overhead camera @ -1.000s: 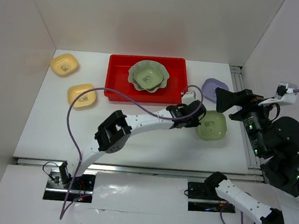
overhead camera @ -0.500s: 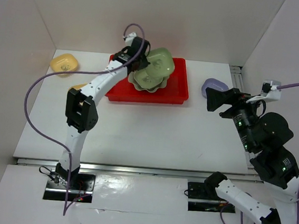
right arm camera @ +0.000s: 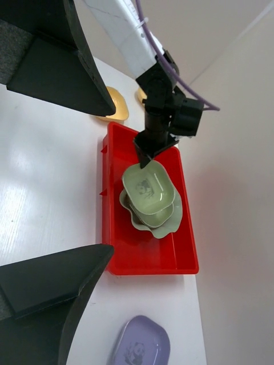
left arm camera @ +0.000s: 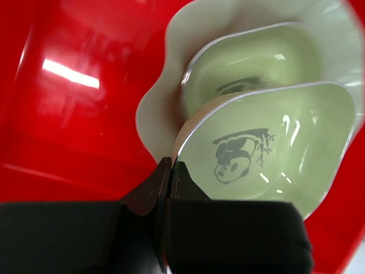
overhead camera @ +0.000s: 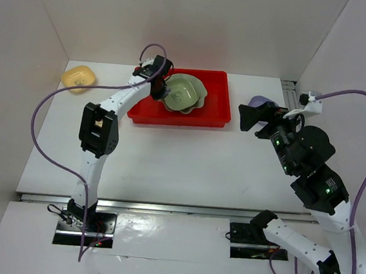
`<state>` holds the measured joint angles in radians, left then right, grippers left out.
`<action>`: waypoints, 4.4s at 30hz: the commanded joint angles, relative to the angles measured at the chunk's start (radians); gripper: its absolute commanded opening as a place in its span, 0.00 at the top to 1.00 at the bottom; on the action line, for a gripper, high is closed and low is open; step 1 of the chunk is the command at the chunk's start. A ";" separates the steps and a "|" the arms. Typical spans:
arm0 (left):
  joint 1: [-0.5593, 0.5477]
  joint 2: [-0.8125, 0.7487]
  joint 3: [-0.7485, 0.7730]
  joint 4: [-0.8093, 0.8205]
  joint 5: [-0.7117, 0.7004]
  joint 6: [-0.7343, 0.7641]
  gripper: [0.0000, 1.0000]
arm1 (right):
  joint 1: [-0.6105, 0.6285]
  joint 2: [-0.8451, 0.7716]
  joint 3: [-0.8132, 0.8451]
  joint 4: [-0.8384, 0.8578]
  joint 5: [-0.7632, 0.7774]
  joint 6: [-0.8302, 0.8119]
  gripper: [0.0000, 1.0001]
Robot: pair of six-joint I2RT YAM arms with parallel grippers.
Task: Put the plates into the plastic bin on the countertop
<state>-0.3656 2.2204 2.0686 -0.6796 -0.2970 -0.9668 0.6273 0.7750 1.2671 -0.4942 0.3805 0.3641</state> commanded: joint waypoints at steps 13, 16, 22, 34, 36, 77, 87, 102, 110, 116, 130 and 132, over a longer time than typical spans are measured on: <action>-0.004 0.011 0.024 0.048 0.013 -0.147 1.00 | -0.008 -0.010 -0.011 0.054 -0.011 0.012 0.00; -0.004 0.022 0.033 0.069 0.022 -0.165 1.00 | -0.008 0.000 -0.011 0.054 -0.011 0.012 0.00; -0.004 0.035 0.045 0.117 0.032 -0.196 1.00 | -0.008 0.009 -0.011 0.043 -0.002 0.003 0.00; -0.015 0.013 0.033 0.127 0.018 -0.210 0.17 | -0.008 0.009 -0.011 0.043 -0.002 -0.007 0.00; -0.025 -0.043 0.007 0.127 -0.030 -0.198 0.01 | -0.008 0.018 -0.011 0.043 -0.011 -0.007 0.00; -0.140 -1.255 -0.998 0.117 0.115 0.410 0.01 | -0.807 1.276 0.321 0.227 -0.031 -0.059 0.00; -0.130 -1.260 -0.984 0.080 0.082 0.349 0.01 | -0.830 1.354 0.292 0.253 -0.127 -0.059 0.09; -0.130 -1.200 -0.941 0.022 0.039 0.372 0.01 | -0.821 1.380 0.320 0.194 -0.104 -0.027 0.67; -0.130 -1.200 -0.941 0.022 0.016 0.363 0.01 | -0.773 1.310 0.382 0.132 -0.091 0.026 1.00; -0.130 -1.200 -0.941 0.022 0.007 0.362 0.01 | -0.652 1.173 0.420 0.146 0.029 0.050 1.00; -0.130 -1.200 -0.950 0.022 0.016 0.362 0.01 | -0.474 1.066 0.557 0.219 0.045 -0.042 1.00; -0.130 -1.200 -0.950 0.022 0.007 0.362 0.01 | -0.465 1.075 0.557 0.256 -0.196 -0.073 1.00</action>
<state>-0.5003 1.0298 1.0866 -0.6670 -0.2737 -0.6060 0.1329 1.8606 1.7981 -0.3161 0.4477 0.3634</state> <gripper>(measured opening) 0.993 0.022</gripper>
